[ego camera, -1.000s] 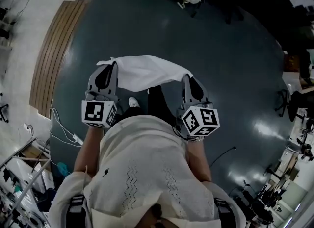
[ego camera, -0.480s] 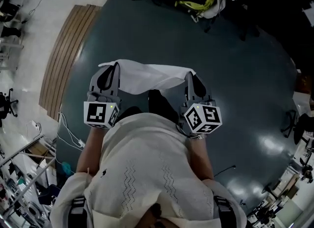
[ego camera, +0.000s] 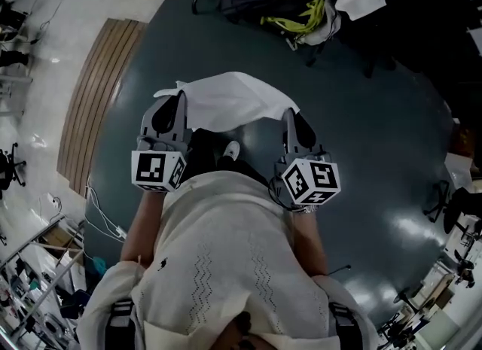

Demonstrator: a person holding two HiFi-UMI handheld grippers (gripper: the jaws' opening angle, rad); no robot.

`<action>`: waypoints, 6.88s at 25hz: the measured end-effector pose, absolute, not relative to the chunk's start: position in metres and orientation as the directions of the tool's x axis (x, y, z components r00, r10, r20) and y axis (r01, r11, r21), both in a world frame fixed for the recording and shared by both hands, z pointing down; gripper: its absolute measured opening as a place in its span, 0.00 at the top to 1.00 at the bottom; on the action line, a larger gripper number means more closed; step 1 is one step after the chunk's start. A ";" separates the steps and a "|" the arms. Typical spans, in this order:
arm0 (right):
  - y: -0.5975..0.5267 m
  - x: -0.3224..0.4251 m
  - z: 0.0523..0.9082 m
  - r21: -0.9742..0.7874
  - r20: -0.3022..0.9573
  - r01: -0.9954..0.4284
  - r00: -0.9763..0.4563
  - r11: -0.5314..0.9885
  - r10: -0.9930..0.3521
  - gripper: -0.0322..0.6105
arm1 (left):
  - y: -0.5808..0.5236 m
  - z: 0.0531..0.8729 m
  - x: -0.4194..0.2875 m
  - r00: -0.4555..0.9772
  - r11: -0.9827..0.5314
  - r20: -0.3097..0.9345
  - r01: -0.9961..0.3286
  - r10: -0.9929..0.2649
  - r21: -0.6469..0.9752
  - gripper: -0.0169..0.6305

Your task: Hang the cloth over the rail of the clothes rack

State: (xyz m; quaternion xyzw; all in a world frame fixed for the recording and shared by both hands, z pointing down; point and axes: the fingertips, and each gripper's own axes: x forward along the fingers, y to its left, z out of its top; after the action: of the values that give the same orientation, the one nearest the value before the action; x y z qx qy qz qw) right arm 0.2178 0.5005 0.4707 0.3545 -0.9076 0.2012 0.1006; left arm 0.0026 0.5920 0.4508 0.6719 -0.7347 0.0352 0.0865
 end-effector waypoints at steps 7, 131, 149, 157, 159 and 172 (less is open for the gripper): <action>0.441 0.219 0.498 -0.299 0.402 -0.772 -0.635 0.561 -0.660 0.92 | 0.500 0.476 -0.019 0.033 -0.015 0.202 -0.996 -0.979 0.090 0.95; -0.521 0.050 -0.106 0.775 0.115 -0.492 -0.508 0.397 -0.854 0.84 | -0.517 -0.091 -0.236 0.018 0.035 -0.039 -0.184 -0.999 -0.982 0.95; -0.505 0.117 -0.098 0.728 0.147 -0.509 -0.540 0.460 -0.829 0.78 | -0.514 -0.091 -0.220 0.094 0.011 -0.030 -0.191 -0.995 -0.982 0.95; -0.437 -0.071 -0.104 0.822 0.088 -0.283 -0.794 0.494 -0.602 0.78 | -0.498 -0.108 -0.209 0.167 0.128 -0.171 -0.240 -0.971 -0.962 0.95; -0.439 -0.113 -0.098 0.822 0.123 -0.238 -0.813 0.517 -0.569 0.78 | -0.496 -0.111 -0.208 0.181 0.140 -0.190 -0.258 -0.965 -0.956 0.95; -0.498 -0.222 -0.083 0.794 0.180 -0.246 -0.777 0.556 -0.603 0.79 | -0.484 -0.116 -0.203 0.299 0.083 -0.222 -0.414 -0.928 -0.907 0.94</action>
State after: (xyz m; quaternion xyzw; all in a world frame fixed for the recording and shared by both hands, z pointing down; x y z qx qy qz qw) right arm -0.2224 -0.4982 -0.0827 0.2487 -0.8534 -0.4005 0.2224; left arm -0.2029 -0.4840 -0.1155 0.6274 -0.5347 0.2543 -0.5058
